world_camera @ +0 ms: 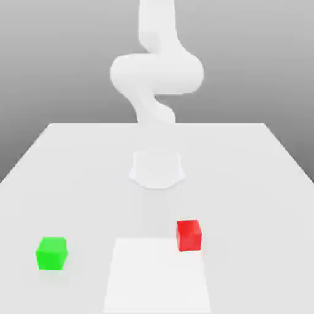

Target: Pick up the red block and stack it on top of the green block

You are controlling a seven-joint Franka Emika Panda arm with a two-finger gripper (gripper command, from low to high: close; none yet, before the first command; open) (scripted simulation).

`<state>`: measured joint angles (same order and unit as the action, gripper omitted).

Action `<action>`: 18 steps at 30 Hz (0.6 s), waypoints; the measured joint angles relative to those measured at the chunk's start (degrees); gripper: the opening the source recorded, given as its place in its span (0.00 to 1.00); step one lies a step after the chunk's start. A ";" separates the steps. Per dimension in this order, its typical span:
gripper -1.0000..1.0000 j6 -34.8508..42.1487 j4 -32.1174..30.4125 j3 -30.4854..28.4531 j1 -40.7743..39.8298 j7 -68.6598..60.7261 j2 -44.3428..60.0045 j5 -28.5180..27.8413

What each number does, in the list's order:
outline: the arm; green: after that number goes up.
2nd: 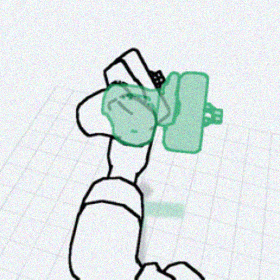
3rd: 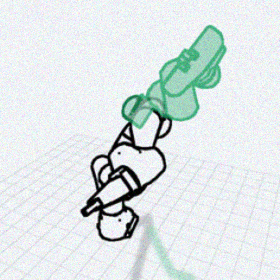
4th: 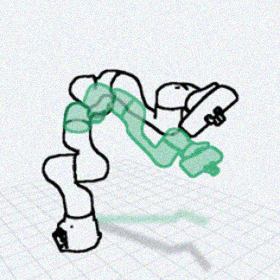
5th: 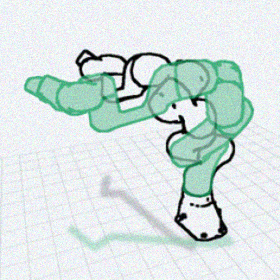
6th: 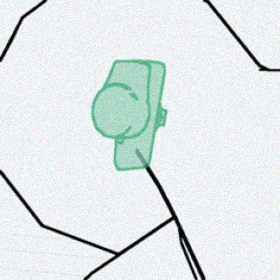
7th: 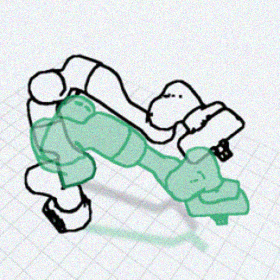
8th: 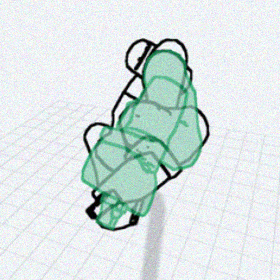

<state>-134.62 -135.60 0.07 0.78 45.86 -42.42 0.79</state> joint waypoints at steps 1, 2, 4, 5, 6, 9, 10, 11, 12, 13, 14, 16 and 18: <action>0.50 -1.38 -1.84 0.09 0.38 0.02 1.69 0.37; 0.50 -2.75 -3.65 0.22 0.76 0.05 3.37 0.72; 0.50 -5.42 -7.24 0.61 1.48 0.15 6.68 1.35; 0.50 -6.75 -9.03 0.83 1.85 0.21 8.32 1.65; 0.50 -8.08 -10.83 1.10 2.22 0.29 9.96 1.92; 0.50 -12.11 -16.34 2.05 3.34 0.65 14.93 2.58; 0.50 -13.49 -18.23 2.43 3.70 0.82 16.64 2.76; 0.50 -14.90 -20.16 2.84 4.06 1.02 18.39 2.90; 0.50 -16.35 -22.13 3.29 4.40 1.25 20.20 3.00; 0.50 -17.82 -24.15 3.86 4.67 1.45 22.10 3.14; 0.50 -19.39 -26.23 4.45 4.94 1.75 24.10 3.18; 0.50 -23.41 -30.05 5.61 5.41 2.78 29.28 2.76; 0.50 -29.57 -31.92 6.59 5.29 4.54 37.36 1.06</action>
<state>-164.19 -167.52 6.66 6.07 50.40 -5.06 1.85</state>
